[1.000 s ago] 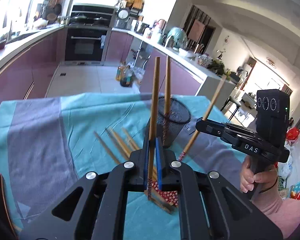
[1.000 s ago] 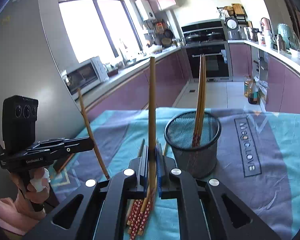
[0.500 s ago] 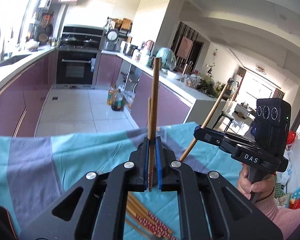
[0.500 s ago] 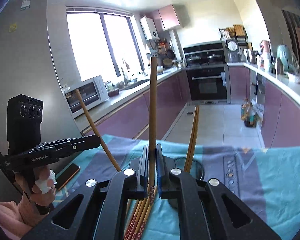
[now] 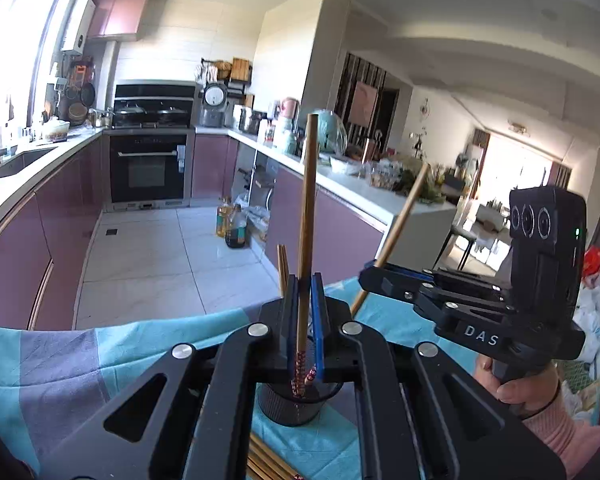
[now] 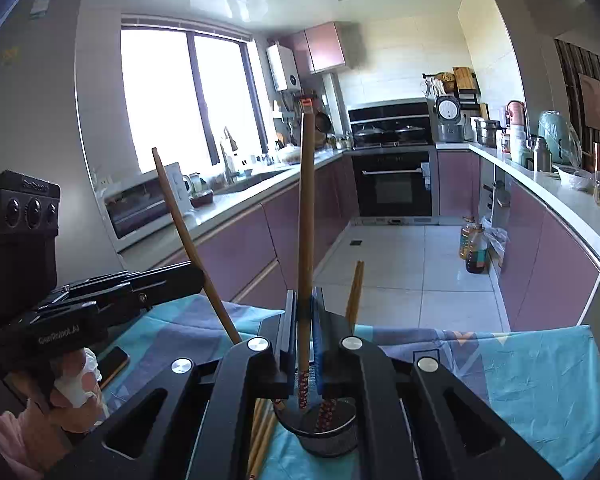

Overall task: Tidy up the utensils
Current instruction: 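Raise the held chopsticks upright and insert them into the mesh holder with both tools, then open both tools to drop the chopsticks into the holder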

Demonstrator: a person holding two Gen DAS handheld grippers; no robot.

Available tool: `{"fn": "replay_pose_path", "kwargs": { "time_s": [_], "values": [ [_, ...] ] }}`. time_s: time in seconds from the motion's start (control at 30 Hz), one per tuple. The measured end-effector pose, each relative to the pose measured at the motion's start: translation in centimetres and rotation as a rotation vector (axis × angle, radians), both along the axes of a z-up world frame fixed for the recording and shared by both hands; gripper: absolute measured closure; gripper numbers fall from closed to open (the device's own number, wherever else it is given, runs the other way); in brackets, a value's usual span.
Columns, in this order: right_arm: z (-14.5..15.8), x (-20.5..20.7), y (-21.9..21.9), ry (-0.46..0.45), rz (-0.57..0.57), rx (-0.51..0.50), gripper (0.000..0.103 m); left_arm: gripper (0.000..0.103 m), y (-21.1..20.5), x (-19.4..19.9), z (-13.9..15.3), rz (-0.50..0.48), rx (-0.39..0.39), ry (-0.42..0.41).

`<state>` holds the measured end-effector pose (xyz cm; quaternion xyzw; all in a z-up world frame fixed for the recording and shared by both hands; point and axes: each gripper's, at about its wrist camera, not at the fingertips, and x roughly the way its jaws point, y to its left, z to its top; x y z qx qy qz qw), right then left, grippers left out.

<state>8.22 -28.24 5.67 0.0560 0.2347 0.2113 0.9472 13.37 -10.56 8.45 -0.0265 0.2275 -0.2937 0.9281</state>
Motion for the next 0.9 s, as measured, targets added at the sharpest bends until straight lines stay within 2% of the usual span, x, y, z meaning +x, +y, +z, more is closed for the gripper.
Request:
{"fn": "replay_pose_path", "kwargs": {
  "time_s": [0.4, 0.63, 0.83, 0.9],
  "values": [
    [-4.0, 2.7, 1.3, 0.171, 0.016, -0.076, 0.097, 0.096, -1.8, 3.0, -5.6, -0.024, 0.133, 0.157],
    [-5.7, 4.2, 1.7, 0.233, 0.006, -0.093, 0.097, 0.096, -2.0, 5.8, -7.5, -0.024, 0.138, 0.233],
    [-6.2, 5.0, 1.5, 0.247, -0.013, -0.074, 0.094, 0.096, -1.7, 7.2, -8.4, -0.014, 0.127, 0.256],
    [-6.4, 5.1, 1.5, 0.251, -0.020, -0.069, 0.094, 0.093, -1.5, 7.2, -8.5, -0.013, 0.122, 0.251]
  ]
}}
